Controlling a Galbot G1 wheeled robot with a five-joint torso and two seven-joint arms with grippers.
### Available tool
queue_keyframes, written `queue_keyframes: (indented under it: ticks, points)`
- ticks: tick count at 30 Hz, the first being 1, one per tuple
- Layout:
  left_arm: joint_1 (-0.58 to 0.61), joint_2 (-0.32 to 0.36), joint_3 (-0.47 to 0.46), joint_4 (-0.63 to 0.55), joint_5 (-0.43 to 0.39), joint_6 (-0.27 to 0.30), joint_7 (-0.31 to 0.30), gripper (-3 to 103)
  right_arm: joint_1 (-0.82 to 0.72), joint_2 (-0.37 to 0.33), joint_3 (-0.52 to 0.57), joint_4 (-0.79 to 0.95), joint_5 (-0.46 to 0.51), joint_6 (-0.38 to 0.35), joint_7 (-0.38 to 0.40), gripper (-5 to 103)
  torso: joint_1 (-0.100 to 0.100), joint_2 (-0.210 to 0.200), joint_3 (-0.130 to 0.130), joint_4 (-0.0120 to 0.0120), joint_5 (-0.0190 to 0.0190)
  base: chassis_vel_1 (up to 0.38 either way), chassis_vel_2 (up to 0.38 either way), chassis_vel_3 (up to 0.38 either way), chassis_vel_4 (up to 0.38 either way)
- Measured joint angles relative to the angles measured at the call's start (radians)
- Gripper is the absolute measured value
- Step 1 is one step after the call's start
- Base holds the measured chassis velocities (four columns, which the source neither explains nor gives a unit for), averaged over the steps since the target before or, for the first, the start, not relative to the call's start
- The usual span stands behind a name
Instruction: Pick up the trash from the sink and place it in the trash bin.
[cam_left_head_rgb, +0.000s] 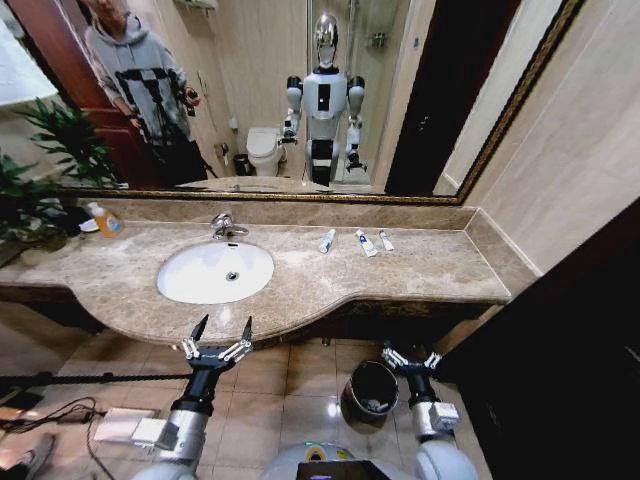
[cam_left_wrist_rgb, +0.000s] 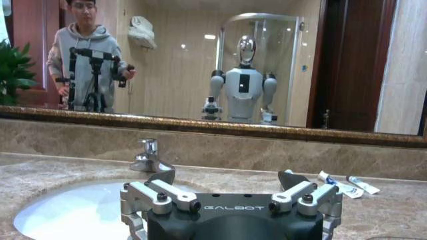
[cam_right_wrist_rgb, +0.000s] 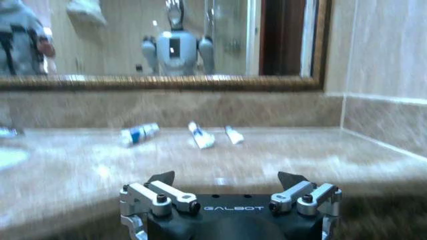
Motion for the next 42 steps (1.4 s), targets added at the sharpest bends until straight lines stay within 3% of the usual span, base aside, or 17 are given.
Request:
queue_keyframes:
  ticks: [14,21,28,33,34,36,39,42]
  points:
    - [0.000,0.000,0.000,0.000,0.000,0.000,0.000,100,0.269,-0.140,-0.036,-0.074,0.130,-0.069,-0.039,100,0.000,0.000,0.000,0.0000,0.0001,0.000,0.000,0.000,0.000]
    - [0.000,0.000,0.000,0.000,0.000,0.000,0.000,100,0.562,-0.237,-0.115,-0.227,0.167,-0.157,-0.038,100,0.000,0.000,0.000,0.0001,-0.0001,0.000,0.000,0.000,0.000]
    - [0.000,0.000,0.000,0.000,0.000,0.000,0.000,100,0.704,-0.247,-0.196,-0.333,0.185,-0.210,-0.037,101,0.000,0.000,0.000,0.0002,-0.0001,0.000,0.000,0.000,0.000]
    - [0.000,0.000,0.000,0.000,0.000,0.000,0.000,100,0.786,-0.247,-0.239,-0.416,0.203,-0.250,-0.039,90,0.000,0.000,0.000,0.0001,0.0001,0.000,0.000,0.000,0.000]
    - [0.000,0.000,0.000,0.000,0.000,0.000,0.000,100,0.824,-0.247,-0.250,-0.454,0.210,-0.261,-0.039,83,0.000,0.000,0.000,0.0000,0.0001,0.000,0.000,0.000,0.000]
    - [0.000,0.000,0.000,0.000,0.000,0.000,0.000,100,0.839,-0.247,-0.254,-0.468,0.213,-0.266,-0.039,83,0.000,0.000,0.000,0.0000,-0.0001,0.000,0.000,0.000,0.000]
    - [0.000,0.000,0.000,0.000,0.000,0.000,0.000,100,0.924,-0.253,-0.286,-0.543,0.243,-0.290,-0.038,93,0.000,0.000,0.000,0.0001,0.0000,0.000,0.000,0.000,0.000]
    - [0.000,0.000,0.000,0.000,0.000,0.000,0.000,100,0.980,-0.254,-0.301,-0.598,0.253,-0.301,-0.033,93,0.000,0.000,0.000,0.0002,0.0001,0.000,0.000,0.000,0.000]
